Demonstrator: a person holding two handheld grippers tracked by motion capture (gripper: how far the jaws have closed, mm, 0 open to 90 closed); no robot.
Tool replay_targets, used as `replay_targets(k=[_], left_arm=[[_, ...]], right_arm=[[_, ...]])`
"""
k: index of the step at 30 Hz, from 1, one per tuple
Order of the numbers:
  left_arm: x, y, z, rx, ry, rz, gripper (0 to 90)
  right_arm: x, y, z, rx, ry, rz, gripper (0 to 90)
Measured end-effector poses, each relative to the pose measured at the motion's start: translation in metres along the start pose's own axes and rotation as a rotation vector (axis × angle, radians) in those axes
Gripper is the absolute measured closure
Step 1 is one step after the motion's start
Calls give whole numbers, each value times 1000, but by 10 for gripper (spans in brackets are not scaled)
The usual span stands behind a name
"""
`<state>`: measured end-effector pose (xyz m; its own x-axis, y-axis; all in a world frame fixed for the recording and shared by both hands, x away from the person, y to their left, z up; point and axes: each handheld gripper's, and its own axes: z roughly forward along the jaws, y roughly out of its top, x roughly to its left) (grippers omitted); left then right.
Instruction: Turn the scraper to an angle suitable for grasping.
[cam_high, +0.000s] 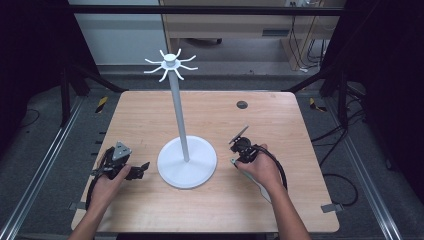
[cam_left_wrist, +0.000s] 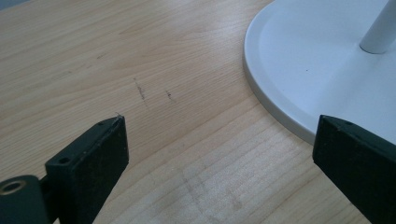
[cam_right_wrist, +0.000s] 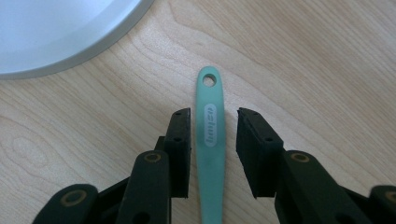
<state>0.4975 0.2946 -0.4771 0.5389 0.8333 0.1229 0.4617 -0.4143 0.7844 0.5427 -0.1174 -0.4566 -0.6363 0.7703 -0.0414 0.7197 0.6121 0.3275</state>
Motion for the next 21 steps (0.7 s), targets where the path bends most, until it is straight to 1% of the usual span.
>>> replay_targets(k=[1, 2, 5, 6, 7, 8, 9, 10, 12, 14, 16, 19, 20, 21], left_arm=[[0, 0, 0, 0, -1, 0, 33], [0, 0, 0, 0, -1, 0, 33], [-1, 0, 0, -1, -2, 1, 33], [-1, 0, 0, -1, -2, 1, 33], [-1, 0, 0, -1, -2, 1, 33], [-1, 0, 0, -1, -3, 1, 33], [-1, 0, 0, -2, -3, 1, 33], [-1, 0, 0, -2, -3, 2, 33], [-1, 0, 0, 0, -4, 5, 33], [-1, 0, 0, -1, -2, 5, 33], [-2, 0, 0, 0, -2, 6, 33], [-2, 0, 0, 5, -4, 12, 33], [-2, 0, 0, 5, -5, 11, 33], [-2, 0, 0, 4, -6, 11, 33]], right_arm=[[-1, 0, 1, 1, -6, -24, 666], [0, 1, 2, 11, -3, -7, 668], [0, 2, 4, 17, 1, -5, 682], [-1, 2, 5, 15, 0, -18, 685], [-1, 2, 5, 18, -4, -21, 686], [-2, 1, 6, 15, -5, -37, 691], [-2, 2, 7, 17, -4, -36, 695], [0, 2, 6, 26, 2, -16, 696], [1, 3, 7, 36, 6, -8, 701], [-2, 3, 8, 29, 0, -48, 709], [0, 4, 8, 42, 7, -12, 715], [-1, 5, 9, 48, 4, -27, 721], [-3, 4, 11, 44, -2, -47, 723], [-1, 5, 10, 55, 4, -20, 724]])
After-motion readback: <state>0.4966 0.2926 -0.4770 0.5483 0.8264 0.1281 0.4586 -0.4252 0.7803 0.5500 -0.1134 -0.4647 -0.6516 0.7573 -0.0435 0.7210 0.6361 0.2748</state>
